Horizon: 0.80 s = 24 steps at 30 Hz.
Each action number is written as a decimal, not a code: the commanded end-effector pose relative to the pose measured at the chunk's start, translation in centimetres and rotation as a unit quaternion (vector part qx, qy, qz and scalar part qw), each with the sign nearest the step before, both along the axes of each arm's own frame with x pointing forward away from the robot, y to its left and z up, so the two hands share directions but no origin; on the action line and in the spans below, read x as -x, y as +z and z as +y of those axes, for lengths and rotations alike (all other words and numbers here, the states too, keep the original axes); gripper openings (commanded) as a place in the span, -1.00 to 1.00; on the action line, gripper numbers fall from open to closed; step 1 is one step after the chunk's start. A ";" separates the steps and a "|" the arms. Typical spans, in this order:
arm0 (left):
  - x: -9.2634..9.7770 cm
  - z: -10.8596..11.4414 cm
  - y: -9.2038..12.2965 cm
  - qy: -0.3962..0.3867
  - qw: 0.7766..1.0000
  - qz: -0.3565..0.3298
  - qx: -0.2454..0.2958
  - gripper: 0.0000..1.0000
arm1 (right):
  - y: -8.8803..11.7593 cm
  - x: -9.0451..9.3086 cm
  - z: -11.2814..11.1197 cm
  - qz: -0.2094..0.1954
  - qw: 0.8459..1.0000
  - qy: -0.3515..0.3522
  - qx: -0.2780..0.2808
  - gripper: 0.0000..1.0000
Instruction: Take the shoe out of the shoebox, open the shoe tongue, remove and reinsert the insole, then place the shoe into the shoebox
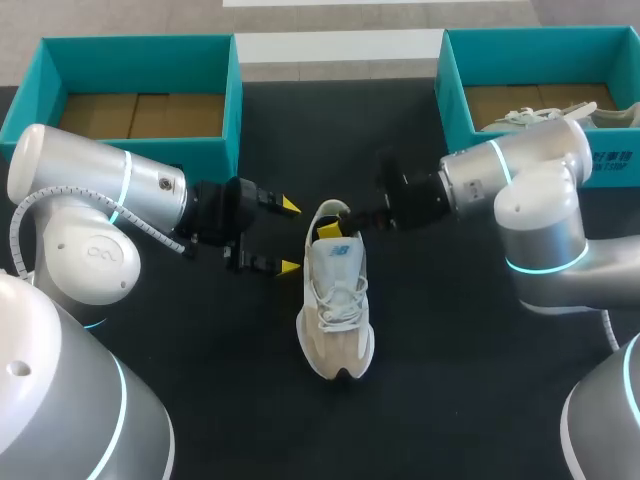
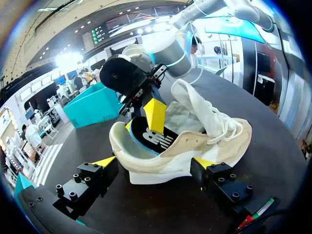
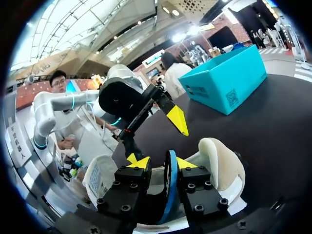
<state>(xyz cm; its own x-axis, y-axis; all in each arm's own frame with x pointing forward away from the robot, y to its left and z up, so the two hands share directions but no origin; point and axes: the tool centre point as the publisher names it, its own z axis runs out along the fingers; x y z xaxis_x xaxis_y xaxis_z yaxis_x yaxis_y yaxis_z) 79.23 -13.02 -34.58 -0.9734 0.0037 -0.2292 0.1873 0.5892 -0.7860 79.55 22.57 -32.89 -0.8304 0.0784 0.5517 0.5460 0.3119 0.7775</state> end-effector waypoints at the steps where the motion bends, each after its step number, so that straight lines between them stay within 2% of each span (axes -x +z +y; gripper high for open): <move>1: 0.0 0.0 0.0 0.000 1.000 0.001 -0.002 1.00 | 1.6 -0.2 0.0 -0.012 1.000 0.006 0.010 -0.22; 11: 0.0 0.0 0.0 0.000 1.000 0.001 -0.002 1.00 | 4.5 -3.0 0.1 -0.070 0.997 0.009 0.007 -0.16; 16: 0.0 0.0 0.0 0.000 1.000 0.001 -0.002 1.00 | 6.1 -4.8 -1.8 -0.111 0.993 -0.029 0.014 -0.15; 21: 0.0 0.0 0.0 0.000 1.000 0.001 -0.002 1.00 | 7.2 -4.7 -4.1 -0.124 0.989 -0.078 0.024 -0.13; 23: 0.0 0.0 0.0 0.000 1.000 0.001 -0.002 1.00 | 7.1 -4.5 -4.5 -0.114 0.987 -0.102 0.040 -0.25; 24: 0.0 0.0 0.0 0.000 1.000 0.001 -0.002 1.00 | 7.1 -4.4 -4.7 -0.109 0.985 -0.119 0.053 -0.44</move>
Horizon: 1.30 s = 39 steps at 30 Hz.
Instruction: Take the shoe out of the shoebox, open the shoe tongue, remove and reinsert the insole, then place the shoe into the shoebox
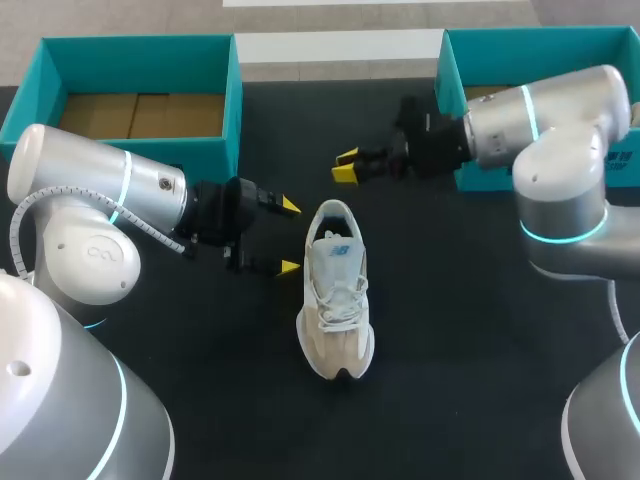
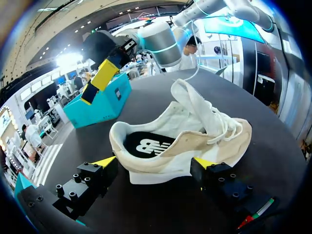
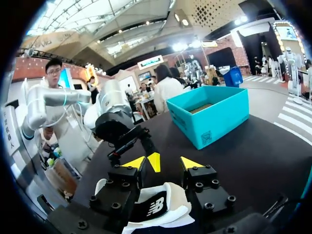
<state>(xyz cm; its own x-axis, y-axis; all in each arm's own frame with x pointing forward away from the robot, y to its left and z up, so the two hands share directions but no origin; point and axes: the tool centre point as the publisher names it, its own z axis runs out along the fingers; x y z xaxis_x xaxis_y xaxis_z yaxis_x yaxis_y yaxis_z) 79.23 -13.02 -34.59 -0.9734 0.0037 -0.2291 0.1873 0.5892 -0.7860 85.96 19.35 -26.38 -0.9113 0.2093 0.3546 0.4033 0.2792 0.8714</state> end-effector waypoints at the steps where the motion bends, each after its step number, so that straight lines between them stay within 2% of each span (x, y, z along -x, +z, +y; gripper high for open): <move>1: 0.0 -0.1 0.0 0.000 1.000 0.001 -0.002 1.00 | 0.5 2.1 -1.6 0.008 0.996 -0.073 0.044 -0.80; 2: 0.0 -0.1 0.0 0.000 1.000 0.001 -0.002 1.00 | 0.3 2.1 -1.6 0.021 0.993 -0.091 0.066 -1.00; 4: 0.0 -0.1 0.0 0.000 1.000 0.001 -0.002 1.00 | 0.0 2.1 -1.8 0.037 0.984 -0.131 0.114 -1.00; 6: 0.0 -0.1 0.0 0.000 1.000 0.001 -0.002 1.00 | -0.2 2.2 -2.2 0.047 0.958 -0.201 0.201 -1.00; 8: 0.0 -0.1 0.0 0.000 1.000 0.001 -0.002 1.00 | 0.0 2.3 -1.9 0.045 0.950 -0.225 0.214 -1.00; 9: 0.0 -0.1 0.0 0.000 1.000 0.001 -0.002 1.00 | 0.0 2.4 -1.5 0.051 0.955 -0.217 0.196 -1.00; 23: 0.0 -0.1 0.0 0.000 1.000 0.001 -0.002 1.00 | 0.0 2.4 -1.5 0.051 0.955 -0.217 0.196 -1.00; 24: 0.1 0.3 0.4 -0.003 1.000 0.003 0.003 1.00 | -0.4 2.1 -1.7 0.084 0.945 -0.251 0.191 -1.00; 26: 0.1 1.3 1.2 -0.008 1.000 -0.006 0.006 1.00 | -1.2 1.8 -1.7 0.117 0.916 -0.314 0.221 -1.00; 28: 0.0 2.2 1.9 -0.006 1.000 -0.006 0.005 1.00 | -1.8 1.7 -1.8 0.149 0.897 -0.359 0.211 -1.00; 29: -0.1 2.5 2.1 -0.005 1.000 -0.011 0.004 1.00 | -2.0 1.7 -1.8 0.163 0.881 -0.385 0.221 -1.00; 32: -0.2 3.7 3.1 -0.012 1.000 -0.009 0.008 1.00 | -2.8 2.0 -1.9 0.198 0.843 -0.442 0.235 -1.00; 37: -0.4 5.3 4.7 -0.007 1.000 -0.010 0.010 1.00 | -4.6 3.0 -1.2 0.244 0.790 -0.501 0.255 -1.00; 39: -0.5 5.6 5.1 -0.001 1.000 -0.013 0.005 1.00 | -5.2 3.5 -0.8 0.254 0.761 -0.531 0.273 -1.00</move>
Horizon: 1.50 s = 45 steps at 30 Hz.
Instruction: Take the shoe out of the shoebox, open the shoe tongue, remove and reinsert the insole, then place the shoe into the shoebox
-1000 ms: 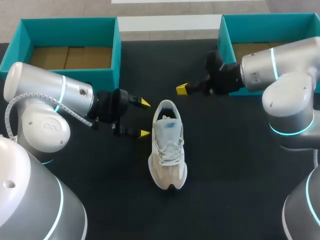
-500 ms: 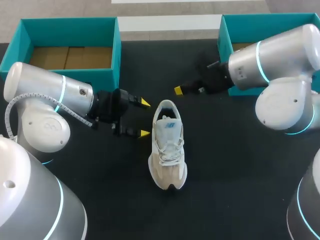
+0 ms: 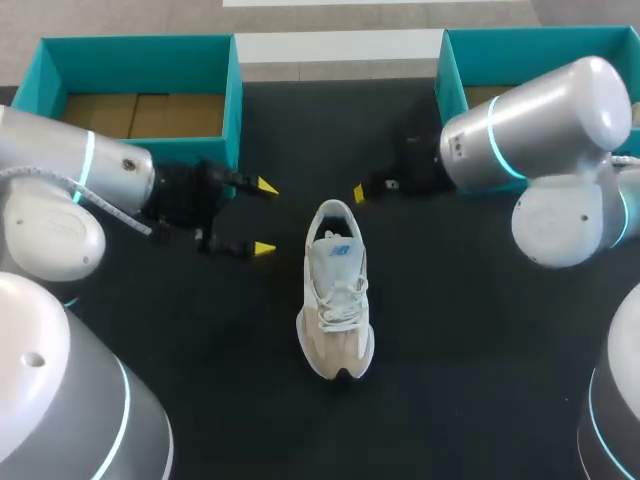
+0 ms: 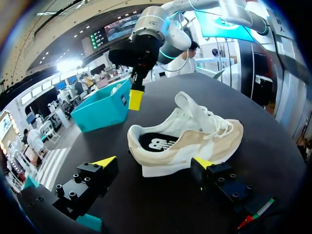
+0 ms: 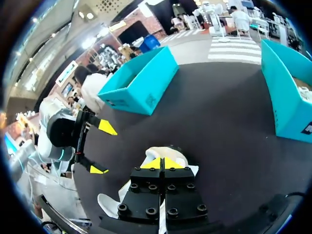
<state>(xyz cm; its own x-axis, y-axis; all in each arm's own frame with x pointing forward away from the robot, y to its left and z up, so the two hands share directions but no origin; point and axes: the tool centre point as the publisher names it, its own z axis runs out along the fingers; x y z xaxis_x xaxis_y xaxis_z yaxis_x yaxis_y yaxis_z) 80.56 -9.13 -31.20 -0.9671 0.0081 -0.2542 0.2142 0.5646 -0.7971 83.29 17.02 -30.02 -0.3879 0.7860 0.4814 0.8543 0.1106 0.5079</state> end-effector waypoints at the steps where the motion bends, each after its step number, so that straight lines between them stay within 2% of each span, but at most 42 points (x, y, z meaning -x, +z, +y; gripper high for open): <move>1: 0.8 1.9 1.9 0.004 1.000 -0.004 -0.008 1.00 | -1.9 1.1 1.7 0.071 0.950 -0.246 0.177 -1.00; 4: 0.7 2.4 2.7 0.018 1.000 -0.017 -0.017 1.00 | -2.9 1.6 2.2 0.091 0.938 -0.262 0.205 -1.00; 10: 0.8 3.4 4.1 0.035 0.998 -0.039 -0.018 1.00 | -2.8 2.4 3.6 0.079 0.900 -0.235 0.358 -1.00; 23: -0.6 6.2 5.8 0.084 0.995 -0.026 -0.047 1.00 | -2.8 2.4 3.6 0.079 0.900 -0.235 0.358 -1.00; 30: -1.4 8.4 7.2 0.149 0.988 0.001 -0.048 1.00 | -2.8 2.4 3.6 0.079 0.900 -0.235 0.358 -1.00; 41: -1.4 8.4 7.2 0.149 0.988 0.001 -0.048 1.00 | -4.9 3.8 4.1 0.099 0.906 -0.237 0.336 -1.00; 45: -1.4 8.4 7.2 0.149 0.988 0.001 -0.048 1.00 | -5.7 4.1 3.9 0.109 0.913 -0.232 0.317 -1.00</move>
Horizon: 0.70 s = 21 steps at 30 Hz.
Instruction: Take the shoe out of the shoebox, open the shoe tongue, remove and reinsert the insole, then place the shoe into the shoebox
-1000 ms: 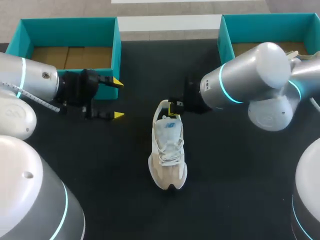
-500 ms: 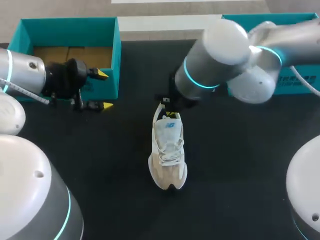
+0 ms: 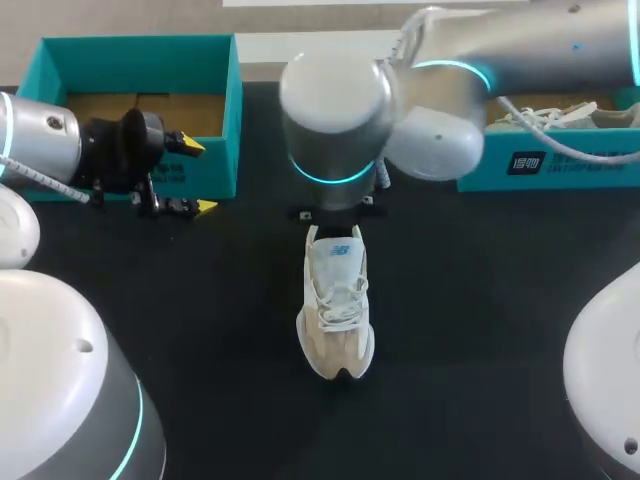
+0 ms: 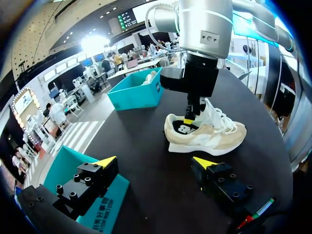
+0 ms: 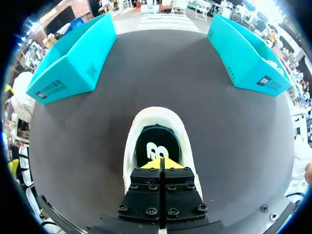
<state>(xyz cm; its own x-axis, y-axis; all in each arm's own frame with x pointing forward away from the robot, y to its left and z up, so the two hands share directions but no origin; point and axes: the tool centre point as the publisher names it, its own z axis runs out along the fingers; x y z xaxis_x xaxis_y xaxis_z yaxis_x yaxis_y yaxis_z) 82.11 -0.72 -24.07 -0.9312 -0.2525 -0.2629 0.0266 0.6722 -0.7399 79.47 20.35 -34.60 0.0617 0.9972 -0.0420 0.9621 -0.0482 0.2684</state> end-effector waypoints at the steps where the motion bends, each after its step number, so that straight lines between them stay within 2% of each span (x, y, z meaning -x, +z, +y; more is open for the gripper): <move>1: 0.1 0.0 0.1 0.001 1.000 0.000 -0.002 1.00 | -1.2 0.3 0.5 -0.006 0.999 -0.023 0.029 -1.00; 17: 0.1 0.0 0.1 0.001 1.000 0.000 -0.002 1.00 | -2.7 0.9 0.4 0.023 1.000 0.016 0.005 -1.00; 21: 0.1 0.0 0.1 0.001 1.000 0.000 -0.002 1.00 | -3.8 0.9 0.2 0.031 0.999 0.019 0.001 -1.00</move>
